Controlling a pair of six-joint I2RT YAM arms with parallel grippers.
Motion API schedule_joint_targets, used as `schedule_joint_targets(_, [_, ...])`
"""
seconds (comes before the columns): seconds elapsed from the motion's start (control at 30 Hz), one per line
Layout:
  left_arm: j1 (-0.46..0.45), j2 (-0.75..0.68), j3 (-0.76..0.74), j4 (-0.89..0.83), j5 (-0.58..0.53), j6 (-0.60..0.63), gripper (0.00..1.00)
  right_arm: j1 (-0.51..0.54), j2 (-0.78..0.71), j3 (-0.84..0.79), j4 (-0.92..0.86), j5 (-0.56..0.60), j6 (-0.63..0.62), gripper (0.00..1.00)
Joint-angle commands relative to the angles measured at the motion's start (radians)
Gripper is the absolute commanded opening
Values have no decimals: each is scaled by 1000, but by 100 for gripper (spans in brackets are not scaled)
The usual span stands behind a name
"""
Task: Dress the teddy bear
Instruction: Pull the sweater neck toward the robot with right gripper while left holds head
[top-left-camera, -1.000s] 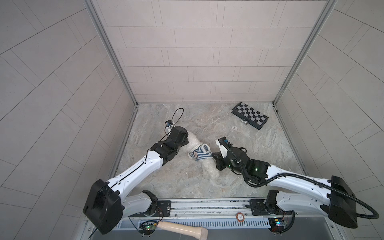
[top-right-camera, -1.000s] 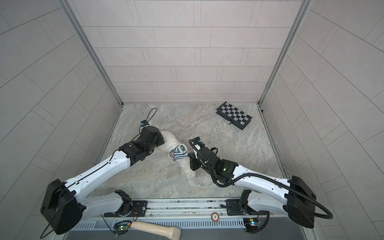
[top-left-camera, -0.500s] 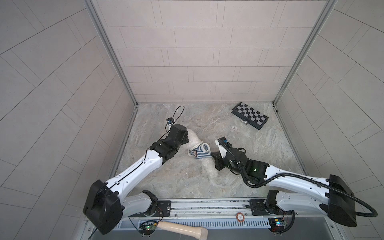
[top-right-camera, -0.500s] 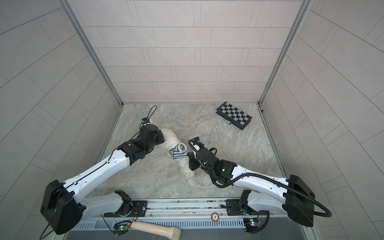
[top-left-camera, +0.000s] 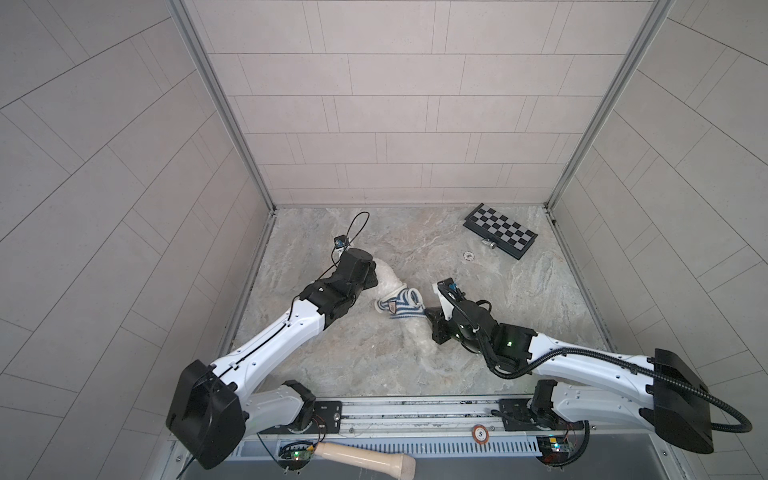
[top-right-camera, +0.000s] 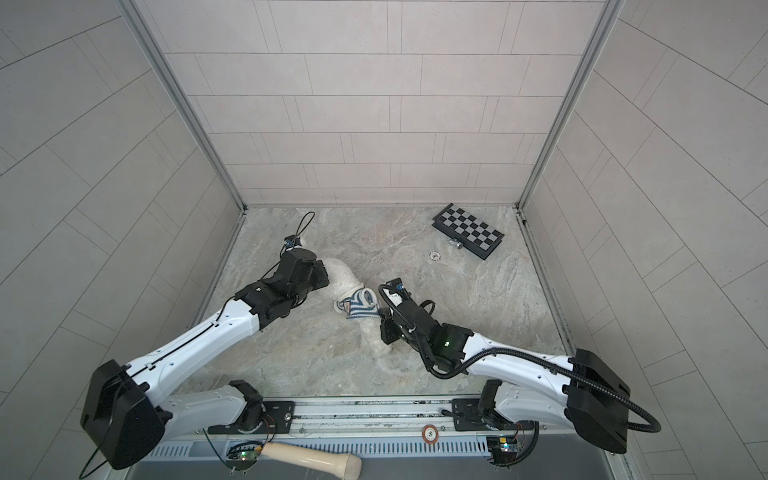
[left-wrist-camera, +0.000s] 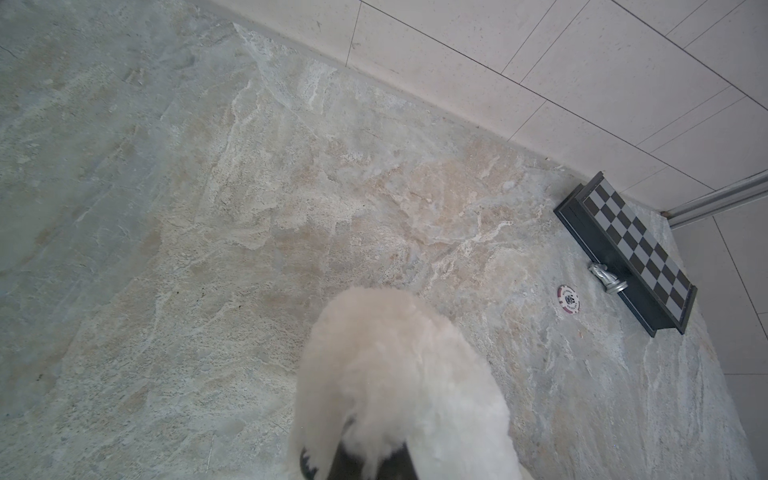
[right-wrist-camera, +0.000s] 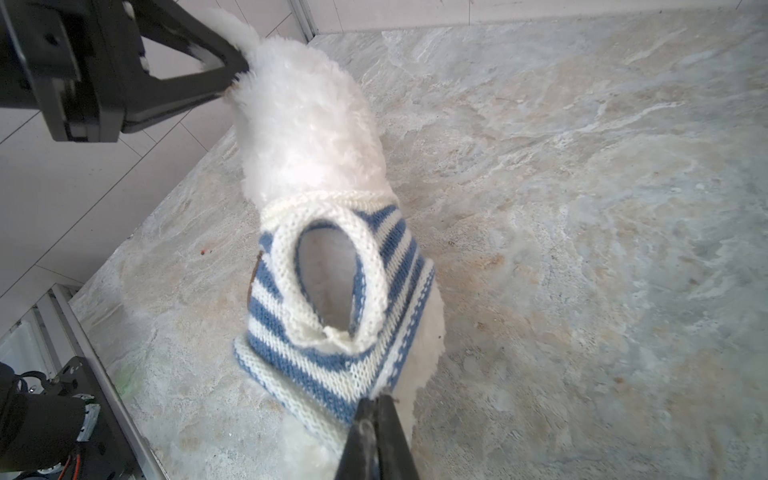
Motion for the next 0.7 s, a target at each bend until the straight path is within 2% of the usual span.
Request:
schedule_joint_targets(0.0, [20, -28, 24, 24, -65, 19, 0, 5, -15, -16, -43, 29, 19, 0])
schedule_joint_targets(0.2, [21, -38, 22, 31, -64, 25, 0, 9, -19, -12, -73, 30, 42, 0])
schedule_joint_targets(0.43, [16, -13, 45, 40, 27, 54, 0, 10, -106, -91, -35, 37, 16, 0])
schedule_joint_targets(0.67, [14, -28, 43, 31, -1, 55, 0, 10, -141, -111, -71, 44, -20, 0])
